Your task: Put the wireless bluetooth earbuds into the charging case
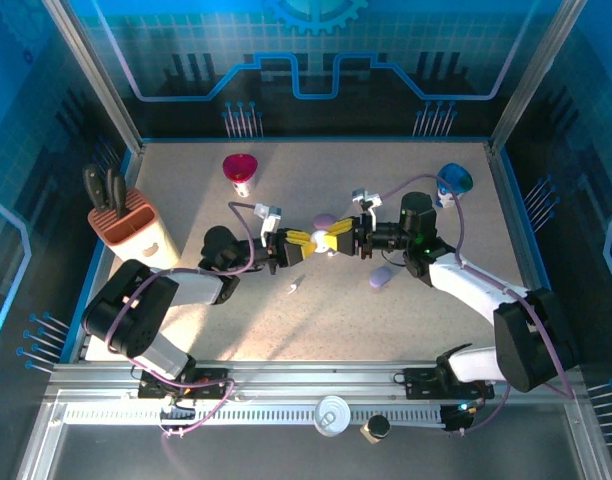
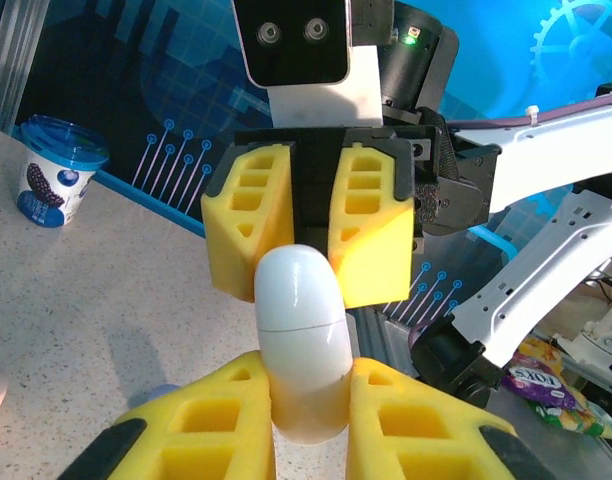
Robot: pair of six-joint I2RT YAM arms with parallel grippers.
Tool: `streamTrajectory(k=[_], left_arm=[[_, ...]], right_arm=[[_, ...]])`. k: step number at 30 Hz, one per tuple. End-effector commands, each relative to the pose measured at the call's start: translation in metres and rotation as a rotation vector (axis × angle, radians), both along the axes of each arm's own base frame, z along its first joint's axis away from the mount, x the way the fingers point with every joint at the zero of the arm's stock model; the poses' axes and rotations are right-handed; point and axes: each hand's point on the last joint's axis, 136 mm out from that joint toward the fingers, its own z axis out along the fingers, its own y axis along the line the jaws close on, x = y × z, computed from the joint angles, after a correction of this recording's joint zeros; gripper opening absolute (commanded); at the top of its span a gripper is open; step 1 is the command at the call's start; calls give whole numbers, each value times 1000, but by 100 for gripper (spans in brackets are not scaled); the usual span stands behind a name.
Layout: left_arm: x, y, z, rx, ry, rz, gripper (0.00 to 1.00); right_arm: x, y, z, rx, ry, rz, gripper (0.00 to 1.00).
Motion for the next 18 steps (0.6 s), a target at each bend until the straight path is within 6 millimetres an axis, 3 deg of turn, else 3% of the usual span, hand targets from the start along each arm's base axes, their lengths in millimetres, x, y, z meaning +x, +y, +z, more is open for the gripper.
streamTrajectory(k=[1,5,14,18], left_arm=[[6,-1,7,-17,-31,12,23],[7,-1,4,-14,-22,8,36],[10,-2,-18,66,-26,15,46],[10,-4,-17,62,-22,1,47]], right_arm=[[-5,3,12,1,-45,22,20],[0,1,13,-21,-67,-18,17],[4,-3,6,-131,-71,-60,16],[2,1,3,-159,-81,-50,16]])
